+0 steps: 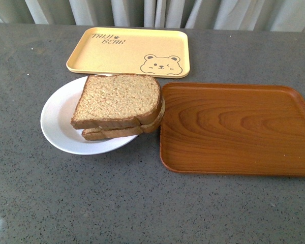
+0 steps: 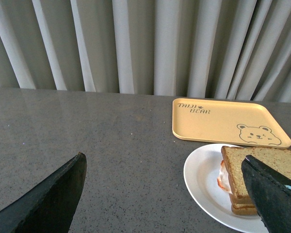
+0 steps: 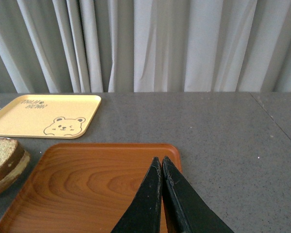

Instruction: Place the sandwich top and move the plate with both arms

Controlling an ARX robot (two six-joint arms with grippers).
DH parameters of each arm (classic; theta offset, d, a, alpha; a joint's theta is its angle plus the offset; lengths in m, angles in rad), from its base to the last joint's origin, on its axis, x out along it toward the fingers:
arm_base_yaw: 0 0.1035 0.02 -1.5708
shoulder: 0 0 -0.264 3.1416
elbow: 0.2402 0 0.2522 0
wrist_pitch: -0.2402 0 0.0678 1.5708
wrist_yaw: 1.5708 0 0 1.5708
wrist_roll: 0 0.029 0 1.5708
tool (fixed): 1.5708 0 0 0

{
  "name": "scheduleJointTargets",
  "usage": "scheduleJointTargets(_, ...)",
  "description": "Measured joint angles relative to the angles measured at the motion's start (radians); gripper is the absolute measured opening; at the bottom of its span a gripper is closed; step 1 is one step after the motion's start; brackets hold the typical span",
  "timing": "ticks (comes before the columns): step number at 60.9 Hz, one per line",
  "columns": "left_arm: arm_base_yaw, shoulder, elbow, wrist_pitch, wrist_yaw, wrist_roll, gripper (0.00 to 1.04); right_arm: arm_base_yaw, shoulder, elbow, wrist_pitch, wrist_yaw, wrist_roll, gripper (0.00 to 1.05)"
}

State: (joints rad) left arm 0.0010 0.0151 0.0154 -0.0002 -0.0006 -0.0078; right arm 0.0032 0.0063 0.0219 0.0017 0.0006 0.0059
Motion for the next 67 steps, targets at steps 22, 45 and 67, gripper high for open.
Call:
scheduleJointTargets(22,0.000,0.000,0.000,0.000,0.000,0.000,0.96,0.000,0.000,0.000,0.000,0.000,-0.001,0.38)
scheduleJointTargets(45,0.000,0.000,0.000,0.000,0.000,0.000,0.96,0.000,0.000,0.000,0.000,0.000,-0.001,0.96)
scheduleJointTargets(67,0.113,0.765,0.290,-0.115,0.495,-0.193,0.96,0.000,-0.001,0.000,0.000,0.000,-0.001,0.96)
